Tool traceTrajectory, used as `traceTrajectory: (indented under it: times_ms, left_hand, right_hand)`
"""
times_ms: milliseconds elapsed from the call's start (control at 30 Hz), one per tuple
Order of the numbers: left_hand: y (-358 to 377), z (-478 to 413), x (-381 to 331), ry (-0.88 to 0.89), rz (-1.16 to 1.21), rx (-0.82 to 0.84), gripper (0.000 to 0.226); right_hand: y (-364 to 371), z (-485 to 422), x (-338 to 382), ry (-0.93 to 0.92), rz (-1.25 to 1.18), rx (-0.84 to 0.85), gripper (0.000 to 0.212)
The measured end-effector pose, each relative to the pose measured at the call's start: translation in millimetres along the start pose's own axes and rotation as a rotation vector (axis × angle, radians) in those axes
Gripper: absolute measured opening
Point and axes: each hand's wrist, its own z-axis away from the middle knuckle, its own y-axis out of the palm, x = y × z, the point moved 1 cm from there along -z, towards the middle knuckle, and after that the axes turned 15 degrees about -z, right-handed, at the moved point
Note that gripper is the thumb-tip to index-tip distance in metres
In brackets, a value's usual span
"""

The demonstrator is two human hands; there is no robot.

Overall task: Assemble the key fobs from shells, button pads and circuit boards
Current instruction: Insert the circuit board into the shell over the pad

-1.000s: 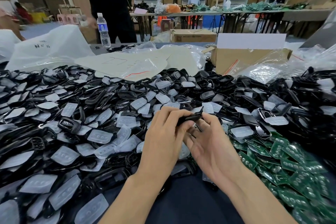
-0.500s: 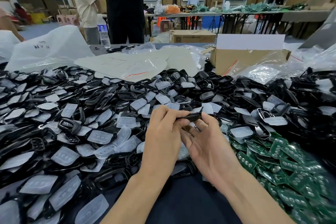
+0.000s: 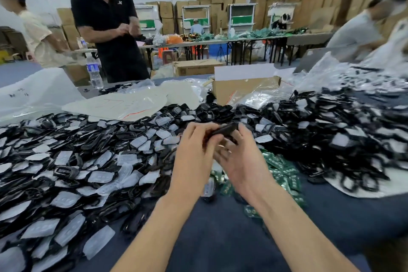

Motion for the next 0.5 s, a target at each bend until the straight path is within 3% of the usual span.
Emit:
traceTrajectory:
  times_ms: [133, 267, 367, 500]
  left_hand:
    - [22.1, -5.8, -88.0, -0.063, 0.232, 0.09, 0.018]
    - [61.9, 6.0, -181.2, -0.086, 0.456, 0.312, 0.016]
    - [98.5, 30.4, -243.5, -0.066, 0.564, 0.499, 0.019]
    - [140.7, 73.7, -307.7, 0.007, 0.577, 0.685, 0.02]
  right_hand:
    - [-10.5, 48.0, 61.0, -0.263, 0.051, -0.061, 0.035]
    - [-49.3, 97.6, 121.4, -0.552, 0.029, -0.175, 0.022]
    - [-86.6, 130.8, 163.7, -0.75, 0.007, -0.397, 0.027]
    - [-137.8, 170.5, 198.4, -0.874, -0.08, -0.691, 0.031]
